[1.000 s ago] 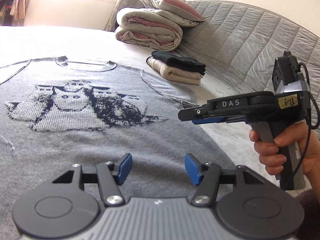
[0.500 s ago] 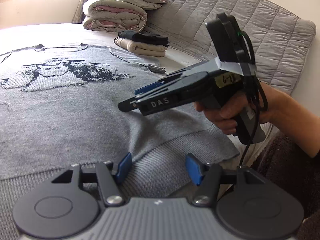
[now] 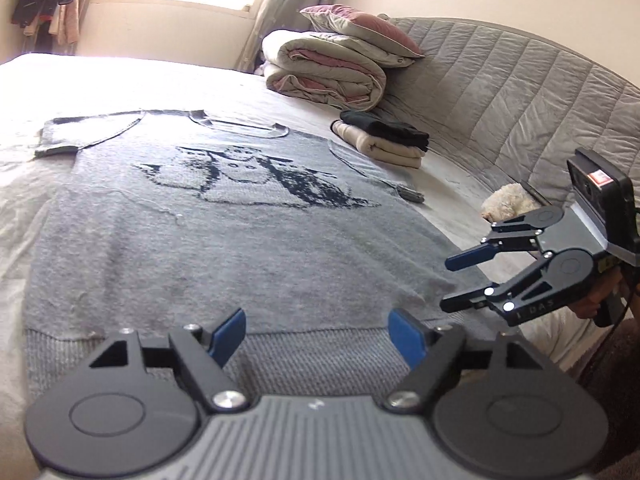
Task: Fold clothes
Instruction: 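Raise both grippers back above the flat grey sweater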
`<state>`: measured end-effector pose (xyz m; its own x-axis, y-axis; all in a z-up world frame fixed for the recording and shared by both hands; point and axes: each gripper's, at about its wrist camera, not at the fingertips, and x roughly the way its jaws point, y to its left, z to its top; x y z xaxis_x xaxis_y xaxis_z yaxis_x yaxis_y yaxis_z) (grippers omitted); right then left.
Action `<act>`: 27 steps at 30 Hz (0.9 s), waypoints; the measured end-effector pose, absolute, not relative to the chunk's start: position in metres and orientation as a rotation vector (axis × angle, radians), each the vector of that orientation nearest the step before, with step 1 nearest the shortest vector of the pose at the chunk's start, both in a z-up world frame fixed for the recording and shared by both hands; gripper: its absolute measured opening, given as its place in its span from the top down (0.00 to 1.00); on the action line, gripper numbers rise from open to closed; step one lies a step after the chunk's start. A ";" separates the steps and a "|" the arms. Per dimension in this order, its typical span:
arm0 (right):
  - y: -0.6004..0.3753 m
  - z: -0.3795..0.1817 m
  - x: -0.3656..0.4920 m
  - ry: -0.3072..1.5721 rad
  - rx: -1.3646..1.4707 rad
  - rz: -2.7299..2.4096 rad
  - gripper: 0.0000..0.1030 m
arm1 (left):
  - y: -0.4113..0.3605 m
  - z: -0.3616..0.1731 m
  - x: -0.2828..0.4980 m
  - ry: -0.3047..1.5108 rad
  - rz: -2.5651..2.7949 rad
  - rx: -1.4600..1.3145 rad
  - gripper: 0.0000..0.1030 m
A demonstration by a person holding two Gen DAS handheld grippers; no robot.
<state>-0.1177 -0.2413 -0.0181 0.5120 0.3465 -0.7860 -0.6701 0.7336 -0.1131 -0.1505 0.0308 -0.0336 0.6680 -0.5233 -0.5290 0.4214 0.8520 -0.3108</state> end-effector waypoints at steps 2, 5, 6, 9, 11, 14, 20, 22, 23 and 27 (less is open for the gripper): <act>-0.233 -0.011 -0.112 0.811 -0.409 0.657 0.41 | 0.045 -0.029 -0.146 0.648 -0.462 -0.189 0.23; -0.216 -0.003 -0.101 0.795 -0.365 0.689 0.41 | 0.069 -0.024 -0.140 0.654 -0.370 -0.232 0.23; -0.211 -0.001 -0.098 0.796 -0.350 0.699 0.41 | 0.079 -0.023 -0.138 0.657 -0.339 -0.251 0.23; -0.193 0.001 -0.087 0.804 -0.297 0.736 0.41 | 0.107 -0.024 -0.137 0.671 -0.266 -0.323 0.25; -0.183 0.002 -0.081 0.815 -0.271 0.757 0.41 | 0.128 -0.027 -0.136 0.684 -0.226 -0.391 0.25; -0.170 0.001 -0.072 0.833 -0.241 0.776 0.41 | 0.155 -0.037 -0.137 0.712 -0.205 -0.531 0.38; -0.150 0.000 -0.062 0.859 -0.161 0.838 0.41 | 0.175 -0.053 -0.135 0.748 -0.166 -0.688 0.46; -0.145 -0.002 -0.063 0.863 -0.151 0.857 0.41 | 0.177 -0.060 -0.132 0.748 -0.168 -0.745 0.49; -0.141 -0.002 -0.063 0.864 -0.155 0.864 0.41 | 0.178 -0.064 -0.129 0.747 -0.171 -0.777 0.50; -0.133 -0.007 -0.067 0.871 -0.191 0.876 0.41 | 0.175 -0.074 -0.124 0.754 -0.152 -0.814 0.97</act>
